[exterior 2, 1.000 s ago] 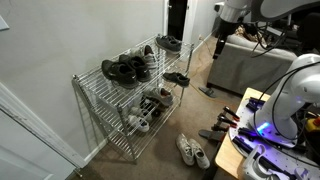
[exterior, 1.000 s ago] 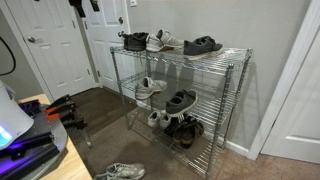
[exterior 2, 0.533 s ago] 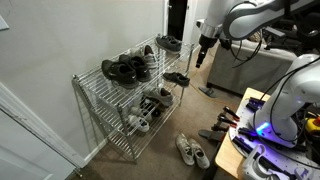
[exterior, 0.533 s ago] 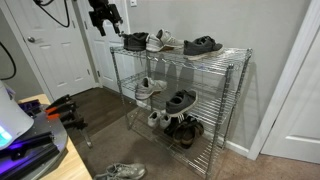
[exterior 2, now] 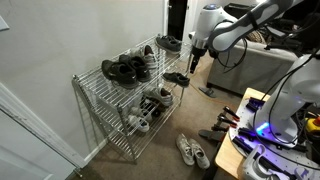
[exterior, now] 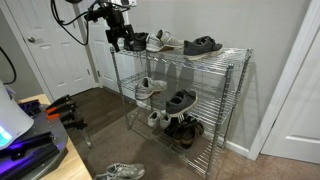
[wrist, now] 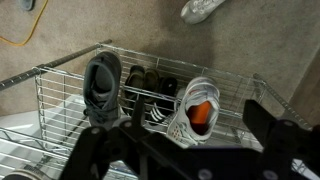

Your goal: Move the white shoe from the second rack to the first rack

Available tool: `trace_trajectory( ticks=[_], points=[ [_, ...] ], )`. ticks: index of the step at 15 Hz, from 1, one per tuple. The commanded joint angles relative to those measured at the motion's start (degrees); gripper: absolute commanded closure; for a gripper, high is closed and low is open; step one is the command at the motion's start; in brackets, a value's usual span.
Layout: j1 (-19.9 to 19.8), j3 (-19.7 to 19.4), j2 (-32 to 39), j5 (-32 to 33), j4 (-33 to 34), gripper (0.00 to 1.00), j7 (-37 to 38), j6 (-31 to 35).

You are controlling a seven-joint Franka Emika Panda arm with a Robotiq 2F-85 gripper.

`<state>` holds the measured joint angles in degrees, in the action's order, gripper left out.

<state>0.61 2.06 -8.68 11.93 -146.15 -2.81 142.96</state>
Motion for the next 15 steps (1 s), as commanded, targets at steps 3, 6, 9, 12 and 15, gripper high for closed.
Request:
trace_trajectory(
  ticks=[3, 6, 9, 12, 15],
  points=[
    [-0.54, -2.13, 10.33, -3.08, 5.9, 0.0, -4.19, 3.92],
    [-0.83, -1.91, 13.75, -12.72, 9.29, 0.0, -12.46, 2.72],
    [-1.6, -1.44, 15.43, -16.51, 12.33, 0.0, -15.36, 1.79],
    [-1.13, -1.57, 15.37, -15.51, 12.37, 0.0, -13.04, 2.2],
    [-1.4, -1.51, 16.04, -16.25, 13.58, 0.0, -13.69, 2.04]
  ],
)
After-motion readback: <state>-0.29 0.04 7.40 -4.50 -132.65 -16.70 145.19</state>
